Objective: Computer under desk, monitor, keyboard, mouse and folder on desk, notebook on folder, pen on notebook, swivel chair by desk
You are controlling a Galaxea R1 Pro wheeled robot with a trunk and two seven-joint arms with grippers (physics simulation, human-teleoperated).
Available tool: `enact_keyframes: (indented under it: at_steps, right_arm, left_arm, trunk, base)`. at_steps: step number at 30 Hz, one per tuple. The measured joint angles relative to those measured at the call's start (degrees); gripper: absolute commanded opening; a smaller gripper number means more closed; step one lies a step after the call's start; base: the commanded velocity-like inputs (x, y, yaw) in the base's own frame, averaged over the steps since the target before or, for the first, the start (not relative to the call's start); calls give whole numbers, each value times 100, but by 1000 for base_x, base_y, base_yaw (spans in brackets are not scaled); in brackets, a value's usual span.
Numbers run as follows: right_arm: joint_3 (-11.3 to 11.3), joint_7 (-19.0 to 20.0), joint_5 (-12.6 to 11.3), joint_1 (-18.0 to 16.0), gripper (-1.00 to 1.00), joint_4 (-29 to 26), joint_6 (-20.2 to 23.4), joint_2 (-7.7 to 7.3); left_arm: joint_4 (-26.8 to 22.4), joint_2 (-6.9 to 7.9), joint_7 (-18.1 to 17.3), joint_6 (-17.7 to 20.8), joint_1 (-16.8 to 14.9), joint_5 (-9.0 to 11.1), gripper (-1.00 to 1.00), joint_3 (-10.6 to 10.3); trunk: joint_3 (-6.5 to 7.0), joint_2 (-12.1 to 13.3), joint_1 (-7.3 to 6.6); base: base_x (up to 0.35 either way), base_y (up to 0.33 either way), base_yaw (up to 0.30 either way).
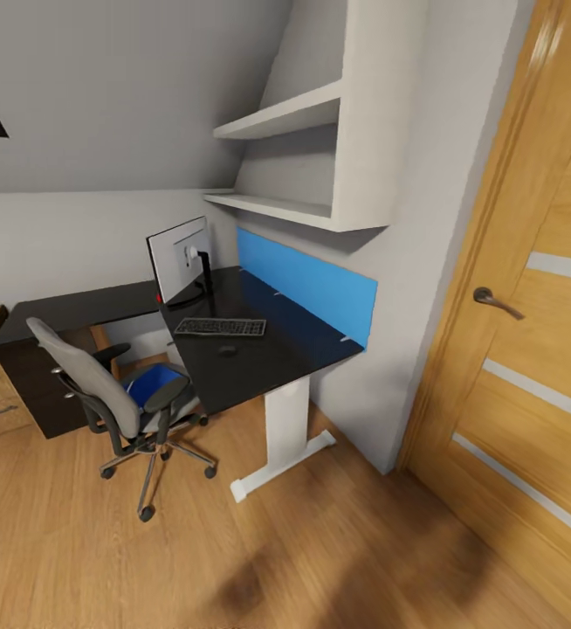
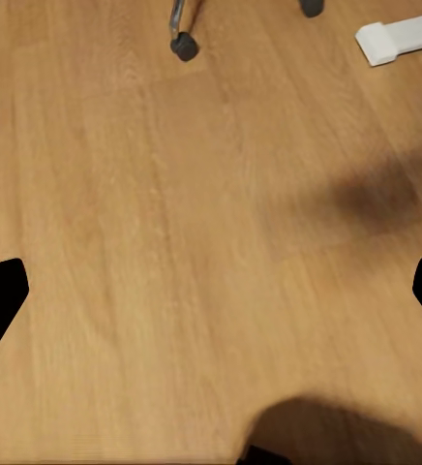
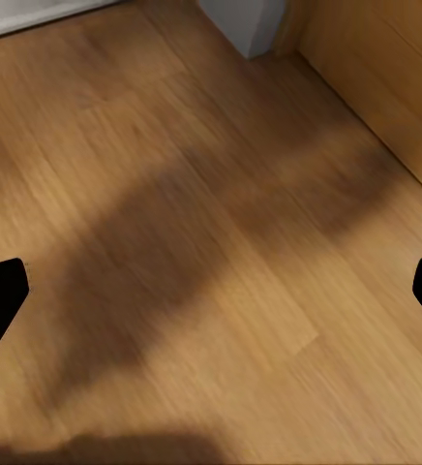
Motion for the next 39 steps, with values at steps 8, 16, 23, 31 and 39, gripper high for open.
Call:
enact_keyframes:
  at_steps: [8, 16, 23, 31, 39]
  right_arm:
    - [1, 36, 0, 3, 100, -1, 17, -2]
    - [8, 34, -50, -11, 100, 133, 29, 82]
    - [19, 30, -48, -12, 100, 358, -12, 118]
    - [13, 29, -65, -13, 100, 463, -27, 129]
    - [-3, 16, -121, -14, 100, 464, 0, 132]
  left_arm:
    - [1, 1, 0, 11, 0, -1, 100, 0]
    - [-128, -128, 6, 141, -1, -5, 100, -5]
    - [9, -229, -32, -21, 0, -11, 100, -1]
    - [17, -232, -32, -105, 0, -9, 100, 0]
    - [18, -228, -12, -102, 1, -8, 100, 0]
  trunk:
    - [0, 0, 0]
    - [0, 0, 0]
    - [0, 0, 0]
    - [0, 0, 1]
    - [-14, 0, 0]
  base:
    - [0, 0, 17]
    - [0, 0, 0]
    - [-3, 37, 0]
    - [-96, 241, 48]
    - [-35, 63, 241]
